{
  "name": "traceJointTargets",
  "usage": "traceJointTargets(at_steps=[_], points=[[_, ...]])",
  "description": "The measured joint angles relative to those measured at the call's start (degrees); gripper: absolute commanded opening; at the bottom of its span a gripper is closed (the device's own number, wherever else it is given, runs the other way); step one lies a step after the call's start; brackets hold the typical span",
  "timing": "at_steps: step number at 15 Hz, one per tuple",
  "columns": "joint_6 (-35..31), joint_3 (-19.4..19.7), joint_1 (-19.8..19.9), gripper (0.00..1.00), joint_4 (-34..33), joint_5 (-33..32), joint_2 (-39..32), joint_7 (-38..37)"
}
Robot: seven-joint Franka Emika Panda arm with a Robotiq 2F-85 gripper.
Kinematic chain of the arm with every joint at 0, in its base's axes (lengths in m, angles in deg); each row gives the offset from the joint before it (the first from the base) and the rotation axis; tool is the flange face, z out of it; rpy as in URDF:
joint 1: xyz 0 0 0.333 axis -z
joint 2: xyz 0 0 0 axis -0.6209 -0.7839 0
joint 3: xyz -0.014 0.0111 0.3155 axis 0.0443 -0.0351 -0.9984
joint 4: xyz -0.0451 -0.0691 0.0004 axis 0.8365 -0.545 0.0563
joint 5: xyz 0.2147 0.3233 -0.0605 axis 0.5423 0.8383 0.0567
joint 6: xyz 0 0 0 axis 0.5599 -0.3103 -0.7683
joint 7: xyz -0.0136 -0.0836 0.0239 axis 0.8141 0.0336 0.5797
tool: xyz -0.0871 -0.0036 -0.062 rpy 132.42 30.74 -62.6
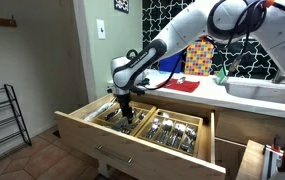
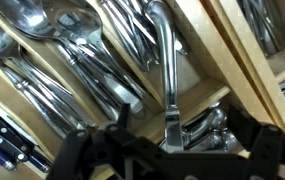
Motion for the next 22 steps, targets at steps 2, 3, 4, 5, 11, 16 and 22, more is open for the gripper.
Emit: traceJointTargets(at_steps=[2, 3, 4, 5, 11, 16, 22], points=[[-0.67, 0.16, 0.0, 0.72, 0.0, -0.82, -0.75, 0.83], [-0.72, 0.24, 0.0, 0.59, 0.01, -1.33, -1.08, 1.32], [-0.74, 0.32, -0.01, 0.51, 0.01, -1.85, -1.36, 1.68], [-0.75, 0.4, -0.05, 0.48, 0.01, -2.28, -1.61, 1.99], [-1.62, 0.47, -0.27, 0.44, 0.01, -3.82, -2.22, 3.94], [-1.72, 0.47, -0.74, 0.48, 0.01, -4.42, -2.38, 5.37], [-2.2, 0.45, -1.37, 0.12, 0.02, -4.55, -2.5, 7.51]])
